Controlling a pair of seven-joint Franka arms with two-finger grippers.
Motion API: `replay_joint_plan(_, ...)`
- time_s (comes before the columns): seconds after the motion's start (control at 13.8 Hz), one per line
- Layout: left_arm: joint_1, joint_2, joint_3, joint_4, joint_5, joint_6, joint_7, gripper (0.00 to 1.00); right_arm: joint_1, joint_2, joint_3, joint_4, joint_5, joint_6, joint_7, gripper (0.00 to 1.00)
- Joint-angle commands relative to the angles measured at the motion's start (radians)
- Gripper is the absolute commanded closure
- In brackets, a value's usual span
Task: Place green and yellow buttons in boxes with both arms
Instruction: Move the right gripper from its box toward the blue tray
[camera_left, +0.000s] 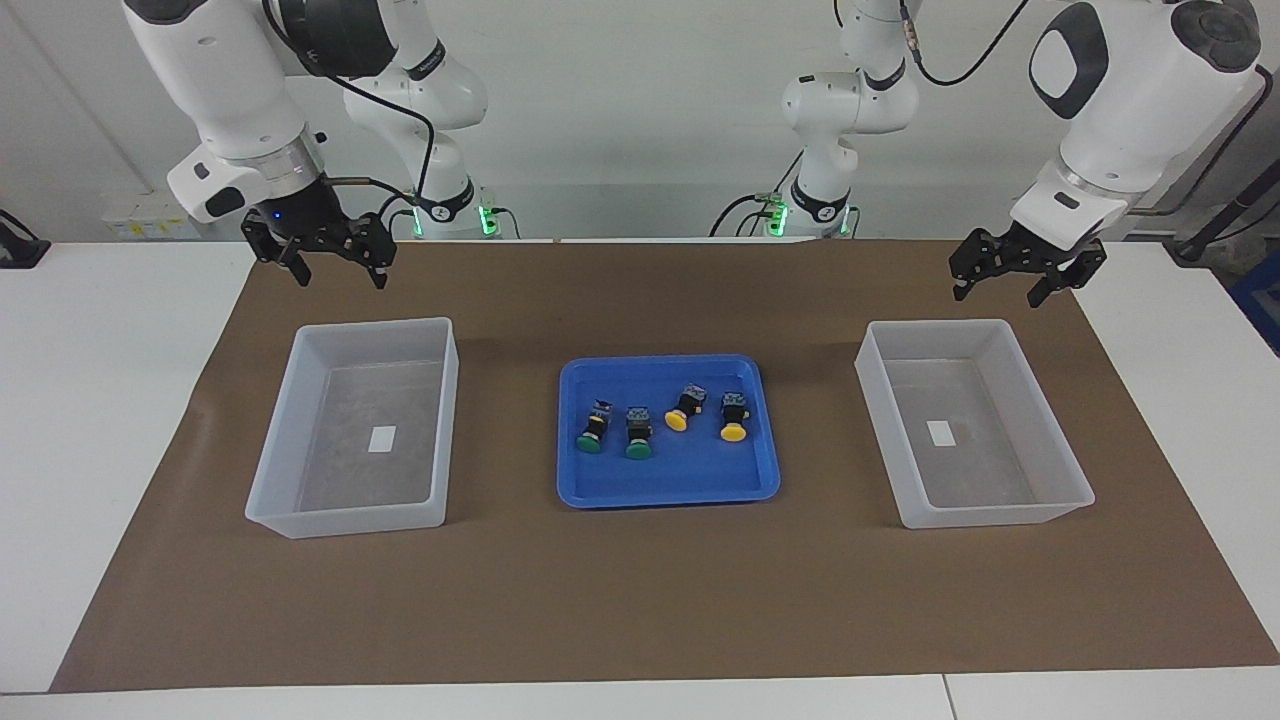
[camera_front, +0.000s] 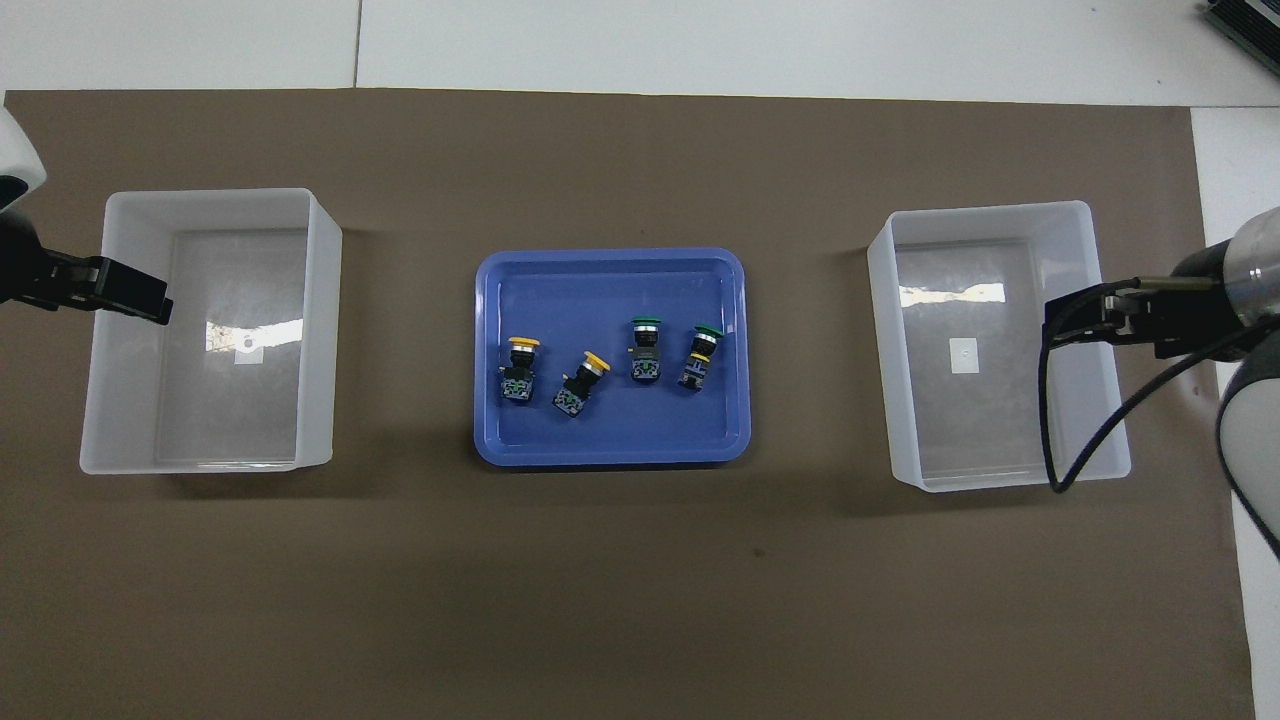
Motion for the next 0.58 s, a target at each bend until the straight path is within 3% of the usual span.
replay_joint_plan(0.0, -0.001, -0.033, -0.003, -0.038, 0.025, 0.013, -0.001, 0.00, -0.009, -0.022, -0.001, -0.030, 0.028, 0.038, -0.034, 0.00)
replay_joint_plan(0.51, 0.002, -0.033, -0.003, -0.038, 0.027, 0.034, 0.000, 0.00, -0.013, -0.022, -0.001, -0.030, 0.025, 0.029, -0.026, 0.00)
